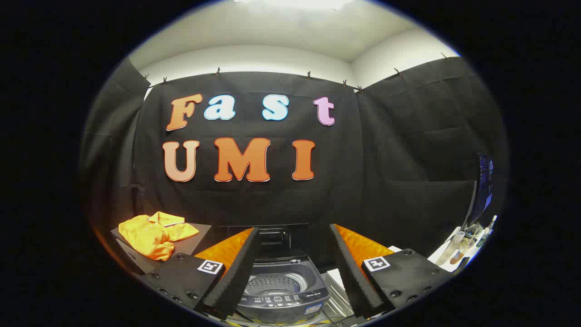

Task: Put the clothes into the washing machine and then close the washing machine lid.

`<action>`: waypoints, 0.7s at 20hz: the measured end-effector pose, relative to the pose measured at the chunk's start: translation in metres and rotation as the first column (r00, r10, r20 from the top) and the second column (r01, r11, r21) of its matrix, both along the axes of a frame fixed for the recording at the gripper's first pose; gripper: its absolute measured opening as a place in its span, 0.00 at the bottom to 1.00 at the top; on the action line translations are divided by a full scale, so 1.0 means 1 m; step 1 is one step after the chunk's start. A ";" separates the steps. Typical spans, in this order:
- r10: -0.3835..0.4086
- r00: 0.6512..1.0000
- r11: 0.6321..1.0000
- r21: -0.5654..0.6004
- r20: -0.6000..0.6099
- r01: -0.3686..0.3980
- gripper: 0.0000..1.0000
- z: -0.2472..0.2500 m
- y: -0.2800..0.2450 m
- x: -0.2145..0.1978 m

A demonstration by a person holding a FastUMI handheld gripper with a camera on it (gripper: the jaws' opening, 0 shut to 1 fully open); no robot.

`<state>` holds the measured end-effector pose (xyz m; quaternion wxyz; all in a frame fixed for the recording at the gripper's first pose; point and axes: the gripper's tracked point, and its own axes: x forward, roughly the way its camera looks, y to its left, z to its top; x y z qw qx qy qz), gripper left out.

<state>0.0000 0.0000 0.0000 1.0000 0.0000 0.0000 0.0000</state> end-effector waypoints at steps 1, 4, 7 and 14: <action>0.003 1.000 1.000 0.005 -0.001 -0.003 0.97 0.000 0.003 0.000; -0.010 1.000 1.000 -0.005 0.000 0.010 0.97 0.000 0.004 -0.001; -0.015 1.000 1.000 -0.008 0.000 0.015 0.97 0.000 0.008 -0.001; -0.021 1.000 1.000 0.010 0.001 0.021 0.97 -0.002 0.013 0.001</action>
